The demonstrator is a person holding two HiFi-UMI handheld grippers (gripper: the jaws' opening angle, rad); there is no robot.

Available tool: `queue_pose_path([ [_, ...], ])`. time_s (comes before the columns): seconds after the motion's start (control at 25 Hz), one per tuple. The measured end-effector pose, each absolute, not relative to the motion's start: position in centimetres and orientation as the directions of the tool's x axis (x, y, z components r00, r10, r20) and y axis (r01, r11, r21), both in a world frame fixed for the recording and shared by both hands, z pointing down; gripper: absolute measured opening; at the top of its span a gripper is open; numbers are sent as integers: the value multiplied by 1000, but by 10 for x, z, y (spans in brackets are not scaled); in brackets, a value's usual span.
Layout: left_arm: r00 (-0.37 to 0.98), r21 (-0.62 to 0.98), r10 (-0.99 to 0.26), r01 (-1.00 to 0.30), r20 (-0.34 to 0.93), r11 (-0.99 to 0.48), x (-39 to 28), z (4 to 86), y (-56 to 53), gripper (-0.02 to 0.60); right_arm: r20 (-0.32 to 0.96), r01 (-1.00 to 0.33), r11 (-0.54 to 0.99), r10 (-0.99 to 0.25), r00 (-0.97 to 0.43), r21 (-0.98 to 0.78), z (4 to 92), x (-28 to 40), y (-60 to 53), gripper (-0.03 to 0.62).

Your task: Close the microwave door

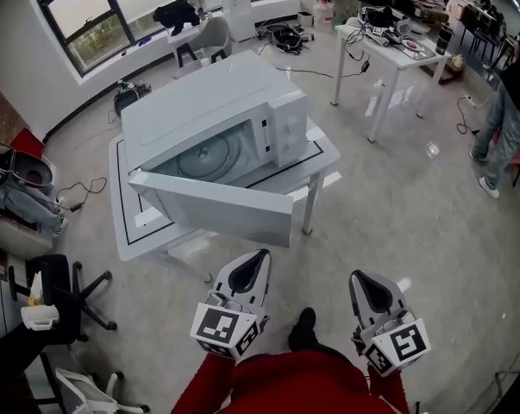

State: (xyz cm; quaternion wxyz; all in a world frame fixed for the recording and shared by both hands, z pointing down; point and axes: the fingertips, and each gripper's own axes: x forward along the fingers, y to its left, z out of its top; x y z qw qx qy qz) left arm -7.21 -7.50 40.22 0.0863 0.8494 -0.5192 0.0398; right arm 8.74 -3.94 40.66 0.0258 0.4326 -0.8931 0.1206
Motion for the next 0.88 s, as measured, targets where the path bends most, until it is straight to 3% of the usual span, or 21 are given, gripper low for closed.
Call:
queue_pose_path([
  [0.88,295,65,-941,-955,164,-288,-74,395,-153,9,118,-727,660,-720,-684,-189,405,115,-96,13],
])
